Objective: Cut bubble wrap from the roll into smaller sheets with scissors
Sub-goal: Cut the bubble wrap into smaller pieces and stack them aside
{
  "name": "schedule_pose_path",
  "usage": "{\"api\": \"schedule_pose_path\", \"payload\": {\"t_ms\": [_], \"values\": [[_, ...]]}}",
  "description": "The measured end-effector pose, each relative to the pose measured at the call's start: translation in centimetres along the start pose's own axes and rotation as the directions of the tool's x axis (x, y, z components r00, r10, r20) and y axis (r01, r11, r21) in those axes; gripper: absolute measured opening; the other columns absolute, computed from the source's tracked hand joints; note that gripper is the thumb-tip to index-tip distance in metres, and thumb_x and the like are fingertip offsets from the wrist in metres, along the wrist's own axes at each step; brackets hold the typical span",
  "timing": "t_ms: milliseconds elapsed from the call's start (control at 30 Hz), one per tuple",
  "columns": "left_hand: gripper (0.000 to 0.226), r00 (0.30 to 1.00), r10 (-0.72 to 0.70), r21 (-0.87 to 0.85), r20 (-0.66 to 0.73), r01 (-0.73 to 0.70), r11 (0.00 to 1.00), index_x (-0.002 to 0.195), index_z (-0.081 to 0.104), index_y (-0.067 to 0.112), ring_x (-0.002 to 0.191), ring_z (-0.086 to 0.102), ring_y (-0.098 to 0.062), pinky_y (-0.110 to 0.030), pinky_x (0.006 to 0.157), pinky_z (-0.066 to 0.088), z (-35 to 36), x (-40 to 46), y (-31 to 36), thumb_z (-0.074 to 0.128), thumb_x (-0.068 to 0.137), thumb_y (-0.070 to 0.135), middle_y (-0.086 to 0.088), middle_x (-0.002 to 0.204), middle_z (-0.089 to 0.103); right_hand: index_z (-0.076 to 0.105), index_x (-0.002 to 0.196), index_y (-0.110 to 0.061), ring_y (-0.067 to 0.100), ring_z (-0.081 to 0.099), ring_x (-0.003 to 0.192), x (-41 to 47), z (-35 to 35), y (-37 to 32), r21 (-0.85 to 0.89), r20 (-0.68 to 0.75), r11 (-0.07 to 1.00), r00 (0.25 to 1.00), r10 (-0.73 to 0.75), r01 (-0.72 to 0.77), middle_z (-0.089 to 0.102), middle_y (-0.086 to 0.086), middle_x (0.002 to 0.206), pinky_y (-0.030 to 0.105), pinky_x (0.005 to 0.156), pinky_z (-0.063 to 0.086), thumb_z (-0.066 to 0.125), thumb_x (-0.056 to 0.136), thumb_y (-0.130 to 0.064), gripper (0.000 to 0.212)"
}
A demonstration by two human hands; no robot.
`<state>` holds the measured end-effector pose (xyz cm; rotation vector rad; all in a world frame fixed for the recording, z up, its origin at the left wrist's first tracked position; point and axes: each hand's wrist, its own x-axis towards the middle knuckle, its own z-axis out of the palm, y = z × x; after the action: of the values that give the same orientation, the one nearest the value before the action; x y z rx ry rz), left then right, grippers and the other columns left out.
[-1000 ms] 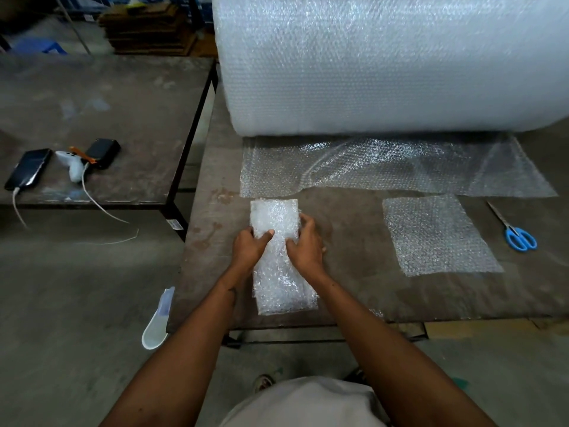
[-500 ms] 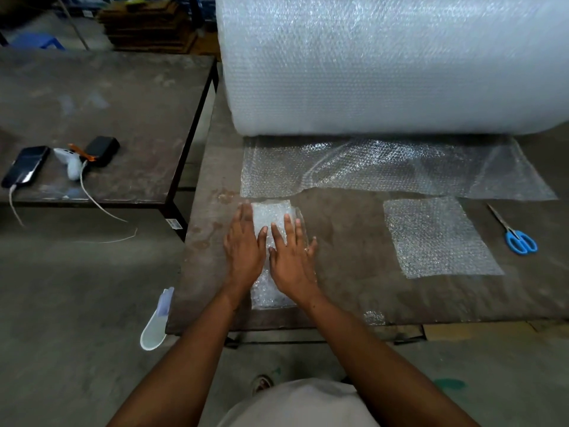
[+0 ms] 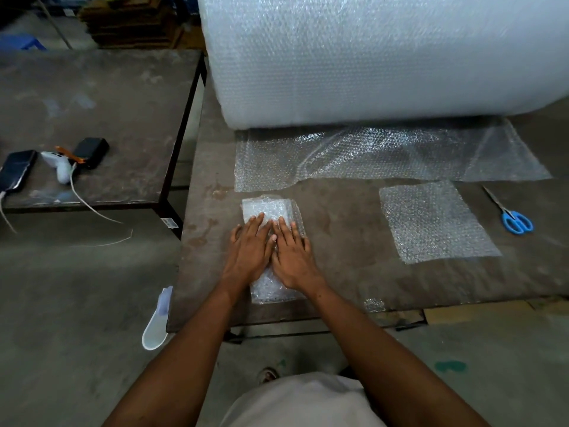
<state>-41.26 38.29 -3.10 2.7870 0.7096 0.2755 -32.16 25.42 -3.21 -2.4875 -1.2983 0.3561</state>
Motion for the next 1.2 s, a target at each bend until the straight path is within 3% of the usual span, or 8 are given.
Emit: {"api": "schedule_pose_path", "payload": {"t_ms": [167,333,567,667,767,900,1000,1200], "values": [[0.036,0.974,0.105,-0.017,-0.202,-0.111,0.994,0.143,0.063,0.025,0.144,0.054,-0.02,-0.043,0.114,0.034,-2.1,2.8,5.2,0.048,0.112,0.034,0.0,0.153,0.06,0.015,0.171,-0.027,0.015,0.0,0.166,-2.1,-3.5,1.8,0.129,-0.201,0.99,0.976,0.089,-0.063,0.006,-0.01,0.18,0.049,0.127,0.015,0.016,0.111,-0.045,0.063],[0.028,0.972,0.172,-0.214,-0.161,-0.205,0.955,0.132,0.066,0.019,0.116,0.065,-0.025,-0.044,0.101,0.051,-1.5,6.1,13.8,0.054,0.109,0.03,-0.005,0.124,0.073,0.023,0.17,-0.02,0.015,0.007,0.165,-3.1,-6.9,8.2,0.072,-0.216,0.983,0.96,0.18,-0.168,0.014,-0.005,0.179,0.052,0.127,0.018,0.038,0.112,-0.033,0.061],[0.03,0.999,-0.02,-0.488,0.044,0.039,0.872,0.115,0.071,0.001,0.108,0.07,-0.039,-0.044,0.097,0.052,5.7,10.1,25.8,0.069,0.102,0.028,-0.02,0.112,0.076,0.056,0.148,-0.017,0.025,0.052,0.143,-5.9,-11.0,21.6,0.031,-0.411,0.941,0.854,0.32,-0.337,0.058,0.006,0.151,0.05,0.111,0.037,0.046,0.11,-0.032,0.042],[0.038,0.974,-0.136,-0.481,0.182,0.208,0.851,0.116,0.071,-0.002,0.116,0.069,-0.041,-0.042,0.099,0.05,8.2,12.7,30.3,0.072,0.101,0.032,-0.024,0.117,0.076,0.062,0.137,-0.018,0.03,0.062,0.124,-6.8,-13.7,28.3,0.013,-0.464,0.906,0.801,0.38,-0.422,0.066,0.008,0.131,0.049,0.102,0.042,0.052,0.106,-0.032,0.036],[0.043,0.965,-0.207,-0.447,0.163,0.259,0.856,0.127,0.066,-0.002,0.122,0.063,-0.041,-0.042,0.103,0.046,10.1,15.1,33.1,0.076,0.099,0.028,-0.024,0.119,0.073,0.065,0.13,-0.019,0.034,0.061,0.119,-7.2,-16.2,34.0,0.017,-0.491,0.854,0.74,0.46,-0.52,0.066,0.01,0.125,0.049,0.099,0.043,0.064,0.098,-0.028,0.033],[0.055,0.997,-0.063,-0.435,0.049,0.078,0.897,0.145,0.057,0.006,0.13,0.058,-0.035,-0.046,0.112,0.047,11.7,15.7,36.0,0.077,0.095,0.019,-0.018,0.136,0.062,0.067,0.118,-0.012,0.039,0.059,0.113,-7.0,-18.2,39.5,0.019,-0.432,0.709,0.633,0.642,-0.705,0.062,0.018,0.122,0.049,0.096,0.043,0.069,0.094,-0.033,0.032],[0.07,0.988,0.113,-0.266,0.102,-0.082,0.961,0.158,0.048,0.015,0.149,0.046,-0.034,-0.051,0.123,0.038,13.6,15.3,37.2,0.072,0.099,0.042,-0.014,0.161,0.047,0.062,0.118,-0.005,0.045,0.057,0.116,-6.8,-18.3,42.1,0.061,-0.376,0.665,0.601,0.706,-0.744,0.06,0.024,0.125,0.051,0.099,0.043,0.072,0.092,-0.043,0.048],[0.082,0.96,0.146,-0.1,0.24,-0.125,0.987,0.173,0.01,0.029,0.168,-0.001,-0.024,-0.052,0.133,0.006,15.5,13.4,36.8,0.033,0.107,0.072,-0.001,0.182,0.001,0.052,0.132,-0.005,0.045,0.054,0.131,-6.0,-18.9,44.7,0.136,-0.233,0.652,0.616,0.753,-0.746,0.058,0.026,0.138,0.055,0.109,0.037,0.069,0.093,-0.057,0.068]]}}
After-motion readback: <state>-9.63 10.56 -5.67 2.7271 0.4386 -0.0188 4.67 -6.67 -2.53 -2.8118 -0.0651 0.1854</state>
